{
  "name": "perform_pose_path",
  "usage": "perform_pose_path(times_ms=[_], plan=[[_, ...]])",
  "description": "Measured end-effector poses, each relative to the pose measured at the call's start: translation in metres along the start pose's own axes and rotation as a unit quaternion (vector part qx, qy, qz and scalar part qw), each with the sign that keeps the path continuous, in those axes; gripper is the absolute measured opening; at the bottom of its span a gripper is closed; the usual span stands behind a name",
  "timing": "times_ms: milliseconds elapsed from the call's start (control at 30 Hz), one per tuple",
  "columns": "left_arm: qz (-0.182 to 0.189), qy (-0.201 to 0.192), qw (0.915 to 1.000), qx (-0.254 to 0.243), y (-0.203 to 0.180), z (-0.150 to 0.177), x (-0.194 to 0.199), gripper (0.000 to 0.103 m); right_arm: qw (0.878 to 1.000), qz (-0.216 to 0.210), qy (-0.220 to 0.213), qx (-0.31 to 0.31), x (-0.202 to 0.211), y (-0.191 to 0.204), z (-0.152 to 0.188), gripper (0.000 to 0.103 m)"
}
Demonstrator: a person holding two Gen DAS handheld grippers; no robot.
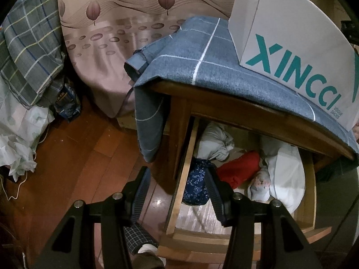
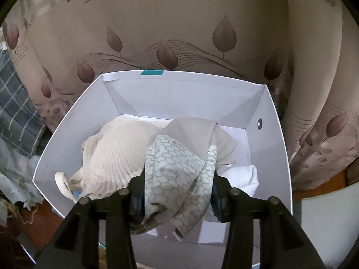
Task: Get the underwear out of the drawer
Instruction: 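Carry the hexagon-print underwear with the right tool and release it into the white box, then move the right tool back into the drawer toward the white cloth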
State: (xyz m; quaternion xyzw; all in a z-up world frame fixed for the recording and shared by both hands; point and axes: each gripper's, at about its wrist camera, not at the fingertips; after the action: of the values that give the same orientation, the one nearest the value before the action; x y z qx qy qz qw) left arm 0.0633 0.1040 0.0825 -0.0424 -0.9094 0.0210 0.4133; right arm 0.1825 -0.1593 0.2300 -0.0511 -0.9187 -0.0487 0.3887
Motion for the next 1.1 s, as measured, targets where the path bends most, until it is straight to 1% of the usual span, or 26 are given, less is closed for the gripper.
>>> perform_pose_path(times_ms=[100, 167, 333, 367, 400, 433, 567, 667, 700, 767, 900, 1000, 1100], plan=[[0.000, 0.003, 1.0000, 0.001, -0.001, 0.000, -0.001, 0.052, 1.000, -0.003, -0.001, -0.005, 0.005, -0.002, 0.003, 0.051], [-0.002, 0.001, 1.0000, -0.001, -0.001, 0.000, -0.001, 0.052, 1.000, -0.003, -0.005, -0.007, 0.010, -0.003, 0.003, 0.051], [-0.008, 0.004, 1.0000, -0.003, -0.003, 0.001, -0.004, 0.052, 1.000, -0.018, -0.018, -0.010, 0.039, -0.007, 0.007, 0.052], [-0.007, 0.004, 1.0000, -0.002, -0.003, 0.000, -0.005, 0.052, 0.999, -0.023, -0.022, -0.007, 0.047, -0.006, 0.009, 0.054], [-0.006, 0.004, 1.0000, -0.002, -0.003, 0.000, -0.005, 0.052, 0.999, -0.028, -0.026, -0.003, 0.055, -0.006, 0.012, 0.059], [-0.006, 0.003, 1.0000, -0.002, -0.002, 0.000, -0.004, 0.052, 0.999, -0.030, -0.029, 0.001, 0.063, -0.005, 0.016, 0.064], [-0.006, 0.003, 1.0000, -0.003, -0.002, 0.000, -0.003, 0.052, 0.997, -0.056, -0.032, 0.031, 0.096, 0.000, 0.040, 0.065], [-0.006, 0.004, 1.0000, 0.004, 0.000, 0.000, -0.002, 0.052, 0.996, -0.071, -0.027, 0.053, 0.109, 0.005, 0.061, 0.071], [-0.006, 0.005, 0.9999, 0.007, 0.001, 0.000, -0.002, 0.052, 0.995, -0.073, -0.022, 0.063, 0.112, 0.006, 0.072, 0.074], [-0.006, 0.007, 0.9999, 0.013, 0.003, 0.000, -0.002, 0.052, 0.993, -0.083, -0.003, 0.084, 0.115, 0.010, 0.099, 0.074], [-0.006, 0.011, 0.9997, 0.022, 0.007, 0.000, -0.002, 0.052, 0.988, -0.096, 0.043, 0.115, 0.101, 0.020, 0.144, 0.074], [-0.006, 0.010, 0.9997, 0.021, 0.007, 0.000, -0.002, 0.052, 0.982, -0.095, 0.092, 0.137, 0.074, 0.028, 0.180, 0.074], [-0.007, 0.011, 0.9997, 0.021, 0.007, 0.000, -0.002, 0.052, 0.975, -0.084, 0.125, 0.164, 0.044, 0.035, 0.204, 0.074]])
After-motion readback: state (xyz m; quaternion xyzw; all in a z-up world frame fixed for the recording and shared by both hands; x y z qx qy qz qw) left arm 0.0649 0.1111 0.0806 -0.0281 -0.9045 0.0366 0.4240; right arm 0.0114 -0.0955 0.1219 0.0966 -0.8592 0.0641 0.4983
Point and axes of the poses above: each gripper's, at about its wrist camera, not at the fingertips, and x roughly against the way its jaws point, y to its left, z to its underside, and after that the axes turned 11 degrees about -y, right-handed
